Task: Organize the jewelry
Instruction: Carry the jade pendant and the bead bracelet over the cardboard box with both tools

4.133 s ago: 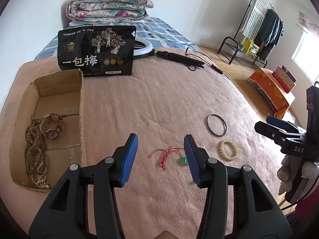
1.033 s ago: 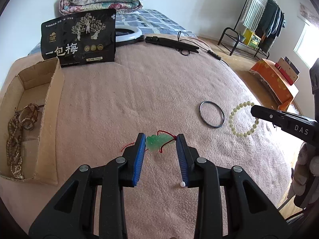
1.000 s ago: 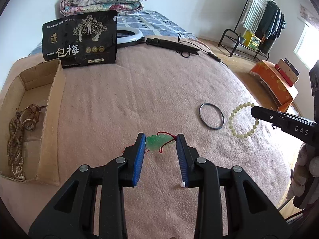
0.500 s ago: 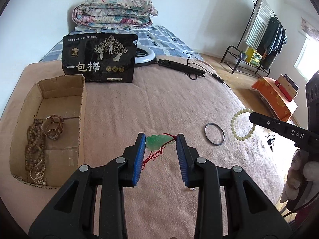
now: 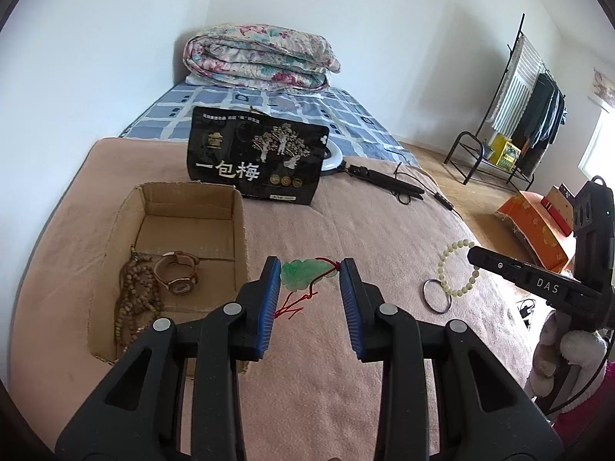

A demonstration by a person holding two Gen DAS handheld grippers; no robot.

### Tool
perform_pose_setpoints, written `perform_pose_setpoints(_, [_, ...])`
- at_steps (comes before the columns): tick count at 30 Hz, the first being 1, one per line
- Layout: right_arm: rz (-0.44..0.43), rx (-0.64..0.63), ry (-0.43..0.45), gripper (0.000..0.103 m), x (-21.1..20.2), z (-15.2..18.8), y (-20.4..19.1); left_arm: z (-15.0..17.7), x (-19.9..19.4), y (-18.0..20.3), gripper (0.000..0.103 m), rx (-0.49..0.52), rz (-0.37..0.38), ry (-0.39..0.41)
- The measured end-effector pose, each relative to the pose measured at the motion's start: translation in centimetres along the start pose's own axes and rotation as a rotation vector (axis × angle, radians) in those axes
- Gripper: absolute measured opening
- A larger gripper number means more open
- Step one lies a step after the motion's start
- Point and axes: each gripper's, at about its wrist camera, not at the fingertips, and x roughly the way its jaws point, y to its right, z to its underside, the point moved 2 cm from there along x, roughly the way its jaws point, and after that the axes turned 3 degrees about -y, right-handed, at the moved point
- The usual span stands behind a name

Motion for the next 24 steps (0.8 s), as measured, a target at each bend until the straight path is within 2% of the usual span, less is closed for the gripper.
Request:
perform_pose_setpoints(11, [-0.06, -0.06, -0.006, 0.005, 3.2, -1.3, -5.7, 0.1, -1.9, -5.2, 0.031, -0.042, -0.063, 0.021])
perform_pose_setpoints(24, [-0.125, -0.104, -0.024, 0.005, 7.5, -2.3, -10.9, 1.0, -1.8, -8.2, 0.031, -0.066, -0.102, 0.001])
